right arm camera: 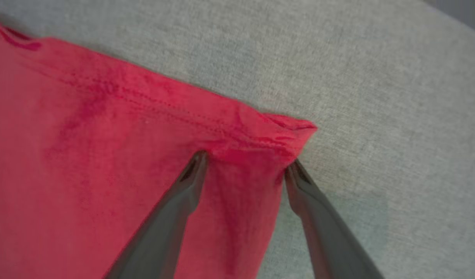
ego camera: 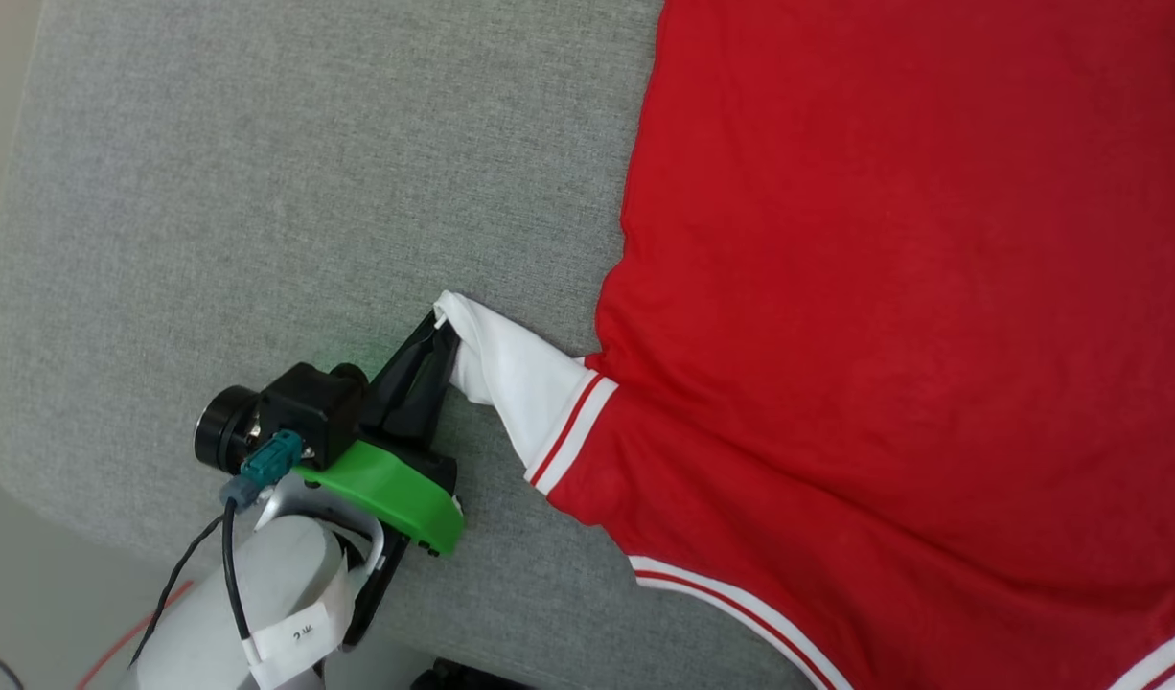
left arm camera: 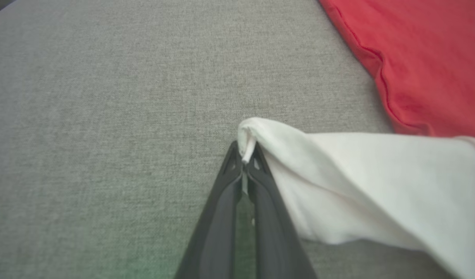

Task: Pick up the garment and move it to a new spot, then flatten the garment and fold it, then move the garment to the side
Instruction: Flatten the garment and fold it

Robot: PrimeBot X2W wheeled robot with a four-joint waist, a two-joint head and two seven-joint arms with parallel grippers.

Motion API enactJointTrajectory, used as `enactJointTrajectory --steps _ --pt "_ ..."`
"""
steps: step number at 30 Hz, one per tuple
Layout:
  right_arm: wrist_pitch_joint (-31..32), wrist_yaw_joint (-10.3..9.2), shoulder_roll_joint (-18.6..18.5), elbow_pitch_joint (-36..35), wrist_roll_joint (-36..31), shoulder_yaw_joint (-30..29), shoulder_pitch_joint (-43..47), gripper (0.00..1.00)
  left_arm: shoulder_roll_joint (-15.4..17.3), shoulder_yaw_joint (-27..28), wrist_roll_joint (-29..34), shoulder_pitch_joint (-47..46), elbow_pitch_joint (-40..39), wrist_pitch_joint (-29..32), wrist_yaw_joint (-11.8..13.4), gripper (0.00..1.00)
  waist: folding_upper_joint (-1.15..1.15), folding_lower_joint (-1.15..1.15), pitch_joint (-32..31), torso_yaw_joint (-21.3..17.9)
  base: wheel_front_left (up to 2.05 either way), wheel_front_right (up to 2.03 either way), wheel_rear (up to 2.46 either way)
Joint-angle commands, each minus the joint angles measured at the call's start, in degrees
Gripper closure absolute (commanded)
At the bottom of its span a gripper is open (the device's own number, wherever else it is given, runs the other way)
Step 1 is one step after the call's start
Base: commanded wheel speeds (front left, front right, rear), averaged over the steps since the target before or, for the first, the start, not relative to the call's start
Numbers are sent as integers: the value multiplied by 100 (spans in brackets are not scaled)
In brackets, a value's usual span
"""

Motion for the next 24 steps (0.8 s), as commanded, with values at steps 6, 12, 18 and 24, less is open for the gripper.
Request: enactJointTrajectory --steps 6,12,18,24 --pt "-36 -3 1 252 76 133 631 100 -115 244 224 -23 266 17 -173 100 0 -1 84 103 0 0 0" --pt "-600 -3 55 205 143 -79 452 100 -138 433 337 121 440 17 -292 100 0 -1 -243 -92 0 0 0" --pt "-1267 -3 -67 169 412 28 529 100 -115 573 366 432 628 17 -336 100 0 -1 -888 -404 0 0 0" --pt "-1757 -3 -629 -384 1131 374 1295 100 -53 665 334 825 695 17 -254 100 0 -1 -1523 -746 0 0 0"
